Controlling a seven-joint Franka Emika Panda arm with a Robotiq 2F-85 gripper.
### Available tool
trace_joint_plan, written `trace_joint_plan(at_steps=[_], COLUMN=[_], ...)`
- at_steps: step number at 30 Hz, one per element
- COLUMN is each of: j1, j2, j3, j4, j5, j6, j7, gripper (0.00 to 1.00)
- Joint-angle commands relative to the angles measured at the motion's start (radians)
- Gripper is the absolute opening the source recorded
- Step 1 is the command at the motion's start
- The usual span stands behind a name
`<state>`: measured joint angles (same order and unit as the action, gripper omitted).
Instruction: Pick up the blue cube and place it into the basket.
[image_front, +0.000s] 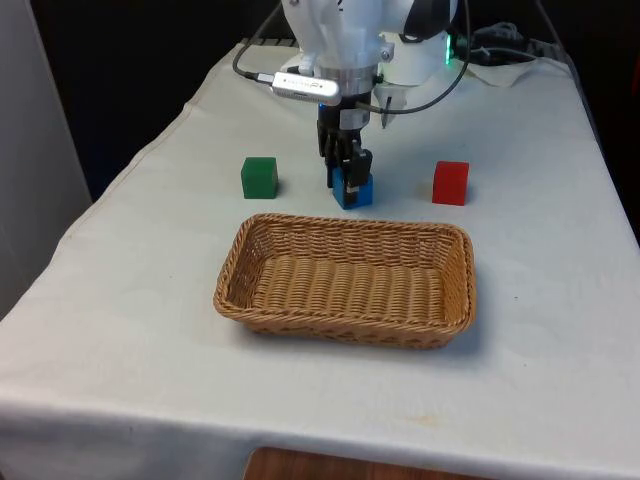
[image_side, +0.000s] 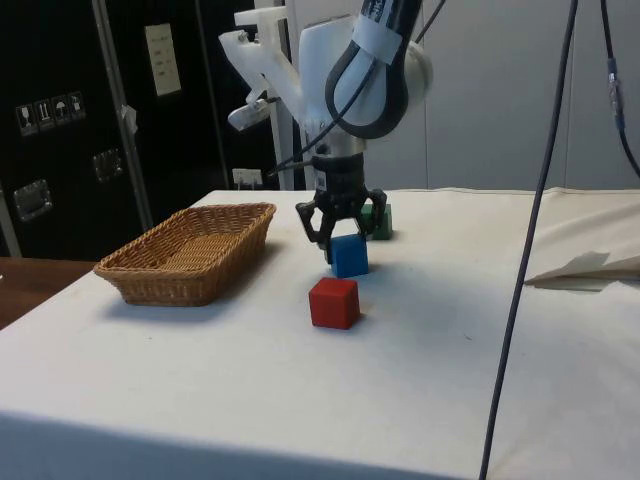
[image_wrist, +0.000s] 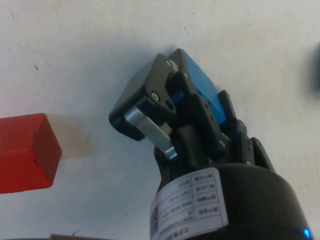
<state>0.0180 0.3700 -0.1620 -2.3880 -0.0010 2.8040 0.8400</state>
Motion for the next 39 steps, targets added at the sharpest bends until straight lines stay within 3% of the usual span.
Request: trace_joint_plan(at_steps=[1, 3, 4, 11, 12, 19, 20, 27, 28, 39], j1=[-0.006, 0.0, -0.006, 0.001, 0.0, 0.002, 0.0, 0.001, 0.0, 0.0], j2=[-0.005, 0.0, -0.005, -0.052, -0.031, -0.126, -0.114, -0.19, -0.169, -0.268], j3=[0.006, 0.0, 0.006, -0.004, -0.002, -0.008, -0.004, -0.009, -0.006, -0.006], j4=[-0.003, 0.0, -0.003, -0.005, 0.001, -0.004, -0.001, -0.003, -0.001, 0.004], j5=[0.006, 0.0, 0.006, -0.005, -0.001, -0.013, -0.005, -0.016, -0.007, -0.01], j6=[-0.004, 0.0, -0.004, -0.042, -0.025, -0.116, -0.108, -0.177, -0.158, -0.255], j7=[-0.007, 0.0, -0.007, -0.015, -0.014, -0.037, -0.037, -0.061, -0.059, -0.111], gripper=[0.01, 0.02, 0.02, 0.02, 0.02, 0.02, 0.02, 0.02, 0.02, 0.02])
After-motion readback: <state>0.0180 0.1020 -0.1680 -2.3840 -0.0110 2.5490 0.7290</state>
